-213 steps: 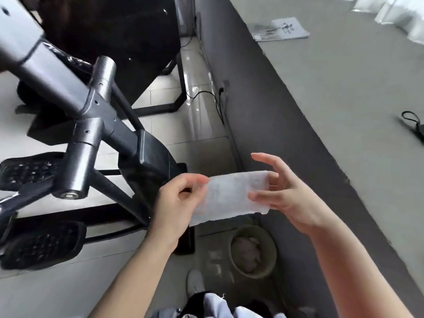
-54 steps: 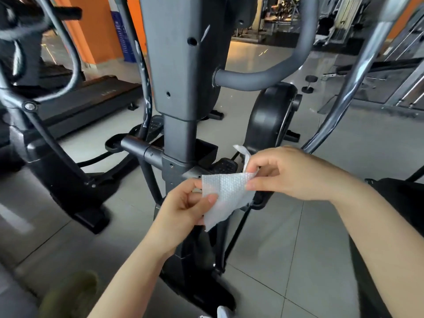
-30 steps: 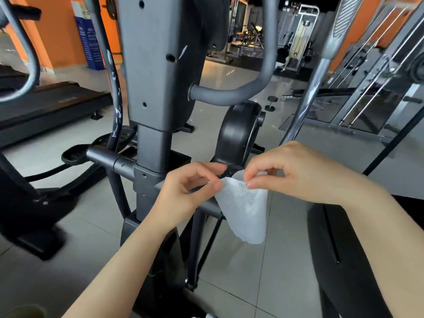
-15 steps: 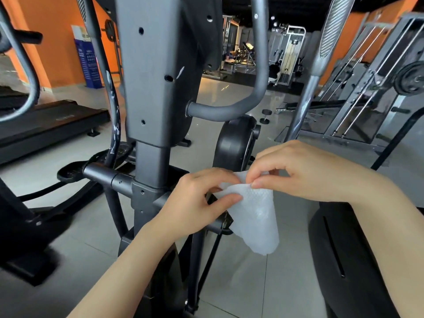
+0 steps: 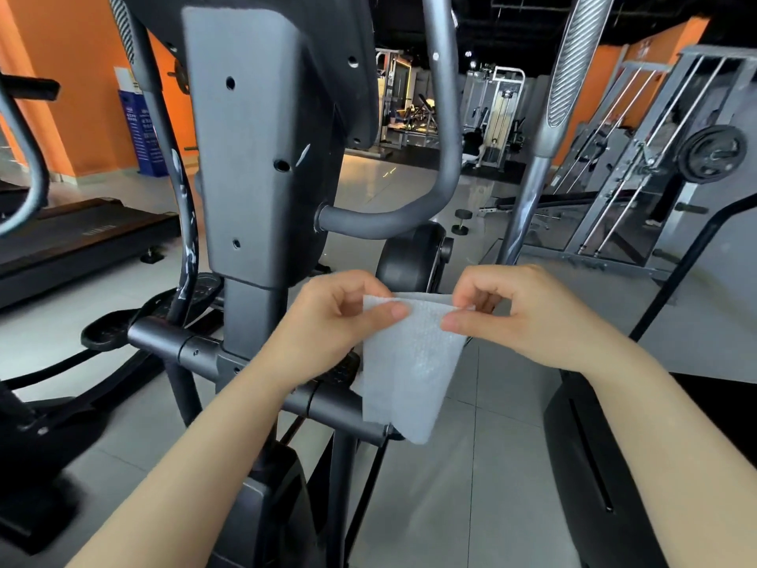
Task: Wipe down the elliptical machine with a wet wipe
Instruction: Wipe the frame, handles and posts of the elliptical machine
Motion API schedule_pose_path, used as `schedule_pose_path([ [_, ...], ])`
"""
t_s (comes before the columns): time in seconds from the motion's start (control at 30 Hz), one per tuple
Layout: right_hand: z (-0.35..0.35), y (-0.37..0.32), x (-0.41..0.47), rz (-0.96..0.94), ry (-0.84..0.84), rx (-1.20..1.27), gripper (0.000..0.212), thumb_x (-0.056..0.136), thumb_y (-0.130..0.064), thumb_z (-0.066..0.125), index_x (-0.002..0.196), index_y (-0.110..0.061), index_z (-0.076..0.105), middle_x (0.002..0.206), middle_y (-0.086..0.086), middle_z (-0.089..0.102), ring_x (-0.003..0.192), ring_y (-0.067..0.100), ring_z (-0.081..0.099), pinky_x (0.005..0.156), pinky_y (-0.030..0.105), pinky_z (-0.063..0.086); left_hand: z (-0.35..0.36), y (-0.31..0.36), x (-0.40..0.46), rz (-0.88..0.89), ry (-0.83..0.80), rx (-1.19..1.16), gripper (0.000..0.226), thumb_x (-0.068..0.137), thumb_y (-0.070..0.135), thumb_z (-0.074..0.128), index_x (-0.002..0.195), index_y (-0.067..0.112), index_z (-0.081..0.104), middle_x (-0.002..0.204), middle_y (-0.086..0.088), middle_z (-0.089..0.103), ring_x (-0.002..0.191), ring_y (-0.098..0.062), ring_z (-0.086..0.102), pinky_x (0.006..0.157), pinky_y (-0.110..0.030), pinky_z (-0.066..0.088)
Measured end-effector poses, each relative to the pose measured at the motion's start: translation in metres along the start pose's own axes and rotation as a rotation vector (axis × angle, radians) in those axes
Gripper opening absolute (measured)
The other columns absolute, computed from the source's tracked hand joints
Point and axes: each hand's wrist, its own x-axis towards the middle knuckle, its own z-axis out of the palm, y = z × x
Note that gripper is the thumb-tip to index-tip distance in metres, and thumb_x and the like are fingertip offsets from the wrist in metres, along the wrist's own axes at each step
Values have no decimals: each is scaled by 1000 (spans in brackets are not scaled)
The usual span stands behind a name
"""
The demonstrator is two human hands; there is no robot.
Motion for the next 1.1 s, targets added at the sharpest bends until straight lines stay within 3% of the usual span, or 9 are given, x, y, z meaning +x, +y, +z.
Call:
schedule_pose_path([
  [0.13,15,13,2,82,104,294,32,67,-28,85,69,-10,57,69,11,61,61,16,56,60,27,45,-10,11,16,18,-25,119,21,72,46,80,65,31,66,63,-8,65,59,-16,54,57,-27,42],
  [0.37,35,11,14,140,333,834,35,67,-14,73,87,-17,44,70,0,63,65,15,61,55,22,47,-1,23,30,-5,55,-9,12,69,26,76,64,28,65,68,-11,70,65,-23,64,58,-34,54],
  [0.53,51,10,21,245,534,775,41,85,-11,71,112,-34,51,76,-3,74,73,12,70,62,23,53,1,14,33,-84,132,-41,18,86,6,69,90,22,62,80,-43,55,74,-30,58,60,-37,60],
  [0.67,50,10,23,319,397,717,4,89,-20,66,93,-19,69,85,-1,75,79,13,70,72,31,55,-1,15,30,-78,209,-42,24,87,7,68,96,28,61,70,-24,61,69,-23,61,61,-46,58],
  [0.73,56,15,22,383,276,803,12,90,-16,65,88,-5,68,85,10,73,75,18,69,68,35,56,-1,12,29,-77,294,-32,22,86,9,69,98,26,60,65,-13,63,66,-18,61,59,-40,54],
  [0.83,61,14,23,357,302,747,15,93,-13,61,90,2,62,86,22,68,72,24,63,65,37,51,-5,2,23,-212,340,-158,36,79,21,76,110,20,58,65,-1,63,66,-12,64,62,-36,56],
  [0.97,59,7,27,214,314,642,16,96,-18,58,89,-3,60,75,17,64,68,20,57,63,34,44,2,-15,3,-481,101,-444,60,71,14,79,125,22,53,95,-6,74,84,-20,71,71,-34,59],
  [1.03,58,8,27,184,320,548,22,96,-24,57,87,-3,57,66,14,54,62,16,48,61,32,37,5,-18,-2,-498,155,-521,65,68,3,80,124,21,55,87,-8,74,78,-18,71,66,-30,58],
  [1.1,55,13,26,201,325,549,10,97,-21,57,91,-14,62,61,-8,58,58,8,54,57,28,42,7,-20,-2,-460,260,-538,65,61,5,75,121,19,56,76,-5,72,70,-16,69,61,-27,57],
])
